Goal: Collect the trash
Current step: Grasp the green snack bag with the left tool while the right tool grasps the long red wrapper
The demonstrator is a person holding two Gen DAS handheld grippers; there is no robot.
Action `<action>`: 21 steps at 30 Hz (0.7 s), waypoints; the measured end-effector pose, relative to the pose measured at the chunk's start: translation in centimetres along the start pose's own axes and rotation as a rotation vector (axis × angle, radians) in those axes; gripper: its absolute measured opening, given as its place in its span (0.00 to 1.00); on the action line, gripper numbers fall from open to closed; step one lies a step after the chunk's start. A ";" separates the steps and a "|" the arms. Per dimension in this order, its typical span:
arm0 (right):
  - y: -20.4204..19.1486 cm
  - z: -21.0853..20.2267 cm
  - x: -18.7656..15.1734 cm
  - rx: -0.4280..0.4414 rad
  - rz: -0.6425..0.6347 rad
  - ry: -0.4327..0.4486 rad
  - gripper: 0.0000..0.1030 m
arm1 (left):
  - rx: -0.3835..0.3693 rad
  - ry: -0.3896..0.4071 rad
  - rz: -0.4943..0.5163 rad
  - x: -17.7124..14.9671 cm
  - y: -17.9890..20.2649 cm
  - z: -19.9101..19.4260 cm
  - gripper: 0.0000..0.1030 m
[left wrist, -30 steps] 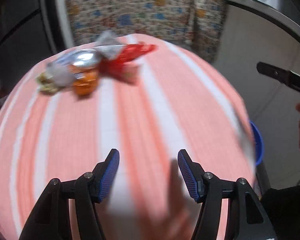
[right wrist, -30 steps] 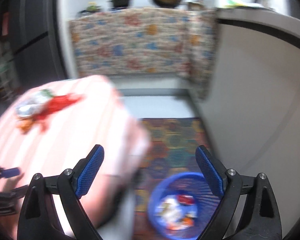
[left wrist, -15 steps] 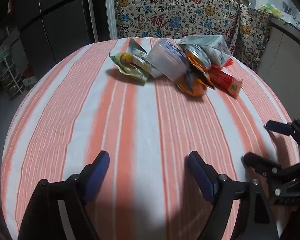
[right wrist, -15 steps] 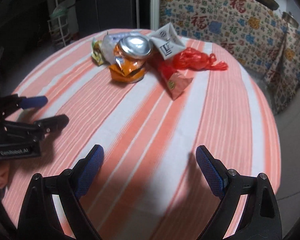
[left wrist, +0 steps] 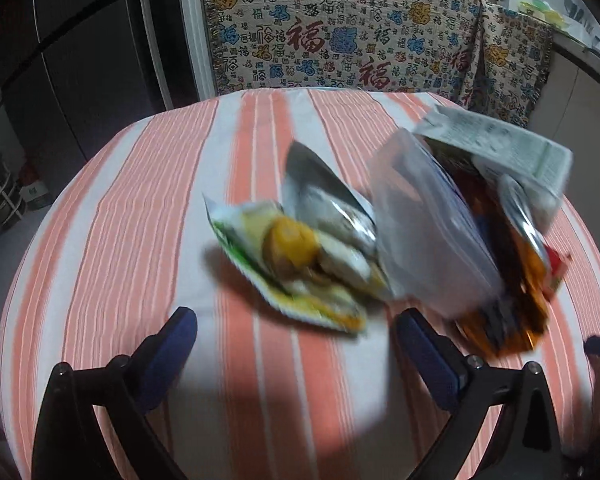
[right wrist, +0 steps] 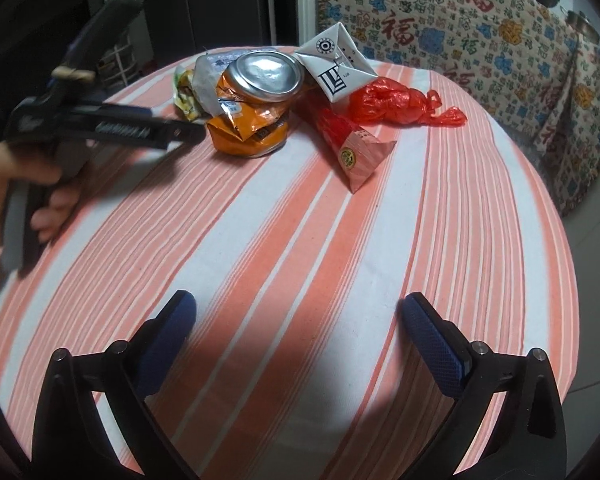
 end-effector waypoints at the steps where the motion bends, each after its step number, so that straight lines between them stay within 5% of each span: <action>1: 0.0 0.0 0.0 0.000 0.000 0.000 1.00 | -0.002 -0.001 0.004 0.4 -0.2 0.3 1.00; 6: 0.0 0.0 0.0 0.001 0.000 0.000 1.00 | -0.028 -0.002 0.030 1.5 -0.5 1.2 0.99; 8: 0.0 0.0 0.0 0.001 0.000 0.000 1.00 | -0.047 0.014 0.036 1.9 -0.5 1.1 0.89; 10: 0.0 0.0 0.0 0.001 0.000 0.000 1.00 | -0.052 0.048 0.035 2.0 -0.6 0.4 0.44; 14: 0.0 0.2 0.3 -0.001 -0.002 0.000 1.00 | -0.062 0.065 -0.029 1.2 -2.3 -0.7 0.06; 21: -0.1 0.2 0.3 0.001 -0.002 -0.001 1.00 | -0.028 0.039 -0.001 -5.4 -3.0 -5.7 0.05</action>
Point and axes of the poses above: each gripper's, at about its wrist camera, not at the fingertips, and z roughly the way its jaws point, y to its right, x to its top, the point moved 8 cm from there along z, roughly the way its jaws point, and after that the axes turned 10 degrees about -x, right-handed, at the moved point
